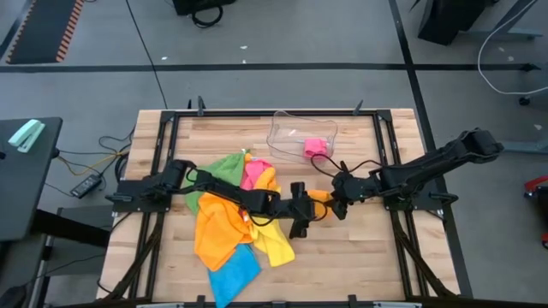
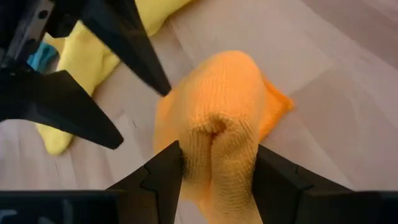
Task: Fold microfiber towels
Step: Fold the right orange microfiber cloth
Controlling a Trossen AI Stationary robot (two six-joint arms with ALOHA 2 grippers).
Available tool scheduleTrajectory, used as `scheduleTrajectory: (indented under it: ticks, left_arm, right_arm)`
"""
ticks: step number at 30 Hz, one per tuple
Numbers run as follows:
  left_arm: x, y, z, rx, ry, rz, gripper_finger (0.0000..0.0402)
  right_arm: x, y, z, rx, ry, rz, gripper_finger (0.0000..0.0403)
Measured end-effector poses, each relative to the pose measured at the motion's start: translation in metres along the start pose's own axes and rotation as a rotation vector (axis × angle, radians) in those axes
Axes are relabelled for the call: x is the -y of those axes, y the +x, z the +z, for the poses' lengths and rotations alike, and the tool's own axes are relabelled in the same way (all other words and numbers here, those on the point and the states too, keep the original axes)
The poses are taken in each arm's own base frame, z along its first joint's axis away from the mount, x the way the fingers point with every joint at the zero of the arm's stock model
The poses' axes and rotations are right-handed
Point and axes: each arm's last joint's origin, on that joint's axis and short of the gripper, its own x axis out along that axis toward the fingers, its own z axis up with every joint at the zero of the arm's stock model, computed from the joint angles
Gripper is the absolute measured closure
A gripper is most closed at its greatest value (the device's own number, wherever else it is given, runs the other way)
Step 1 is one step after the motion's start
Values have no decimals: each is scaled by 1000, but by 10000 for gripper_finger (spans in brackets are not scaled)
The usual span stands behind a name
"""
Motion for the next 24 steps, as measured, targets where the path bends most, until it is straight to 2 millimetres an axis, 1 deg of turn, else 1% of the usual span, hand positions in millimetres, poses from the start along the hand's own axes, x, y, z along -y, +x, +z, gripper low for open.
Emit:
scheduleTrajectory:
  ticks: [4, 6, 8, 10, 13, 16, 19, 21, 23, 24]
  left_arm:
    - [-2, 8, -6, 1, -41, 36, 123]
    - [-4, 12, -9, -8, -37, 43, 124]
    - [-7, 19, -14, -4, -45, 52, 127]
    - [-10, 22, -20, -33, -40, 58, 132]
    - [-15, 26, -20, -29, -51, 64, 139]
    - [-17, 31, -25, -36, -70, 34, 147]
    - [-17, 34, -29, -41, -79, 32, 154]
    - [-16, 34, -29, -35, -81, 32, 158]
    - [-16, 34, -28, -34, -81, 32, 163]
    - [-16, 34, -28, -34, -81, 32, 165]
  right_arm:
    - [-1, 3, 0, 0, 17, 0, 226]
    - [-1, 3, 0, 3, 33, 7, 226]
    - [-2, 2, 1, 4, 34, 27, 224]
    - [-3, 1, 1, -7, 34, 44, 218]
    - [-3, -1, 1, -22, 50, 65, 205]
    - [-2, -3, -2, -72, 90, 75, 190]
    - [-1, -9, -3, -160, 126, 47, 177]
    - [-2, -18, 0, -209, 127, -3, 171]
    - [-4, -28, 5, -249, 101, -50, 169]
    - [-7, -33, 8, -261, 55, -57, 169]
